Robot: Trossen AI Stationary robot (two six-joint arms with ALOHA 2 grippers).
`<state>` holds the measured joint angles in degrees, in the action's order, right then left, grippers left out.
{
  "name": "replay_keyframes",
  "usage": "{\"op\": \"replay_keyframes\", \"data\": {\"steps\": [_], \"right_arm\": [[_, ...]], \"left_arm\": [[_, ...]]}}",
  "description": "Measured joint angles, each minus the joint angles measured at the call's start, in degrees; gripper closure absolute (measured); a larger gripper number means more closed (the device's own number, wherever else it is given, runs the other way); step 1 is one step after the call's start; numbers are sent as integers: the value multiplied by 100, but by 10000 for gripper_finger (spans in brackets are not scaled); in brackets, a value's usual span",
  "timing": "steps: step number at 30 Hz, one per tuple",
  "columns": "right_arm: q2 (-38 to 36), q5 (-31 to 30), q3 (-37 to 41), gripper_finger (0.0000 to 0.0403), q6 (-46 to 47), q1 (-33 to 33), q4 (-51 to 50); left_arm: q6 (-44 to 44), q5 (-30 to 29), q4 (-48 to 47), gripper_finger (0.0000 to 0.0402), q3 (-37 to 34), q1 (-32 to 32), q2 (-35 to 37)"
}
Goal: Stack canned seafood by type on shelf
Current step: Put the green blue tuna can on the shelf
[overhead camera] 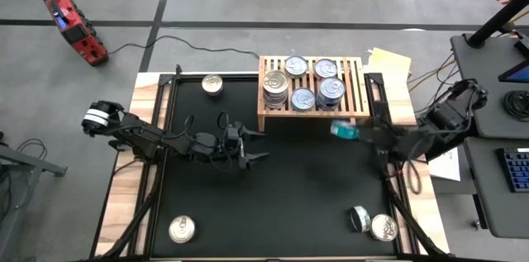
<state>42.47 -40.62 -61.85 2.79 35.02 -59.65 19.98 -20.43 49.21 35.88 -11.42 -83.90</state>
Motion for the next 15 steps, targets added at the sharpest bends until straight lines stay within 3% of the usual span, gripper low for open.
{"op": "replay_keyframes", "data": {"steps": [3, 6, 12, 15], "right_arm": [[-414, -79, 379, 278, -254, 16, 233], [-717, -577, 563, 278, 174, 10, -321], [-789, -760, 620, 278, 835, 9, -1301], [-705, -1191, 613, 278, 1109, 9, -1688]], "left_arm": [[-1, 0, -9, 54, 0, 0, 0], [-1, 0, -22, 54, 0, 0, 0], [-46, -14, -31, 54, 0, 76, 0], [-47, -20, -15, 54, 0, 122, 0]]}}
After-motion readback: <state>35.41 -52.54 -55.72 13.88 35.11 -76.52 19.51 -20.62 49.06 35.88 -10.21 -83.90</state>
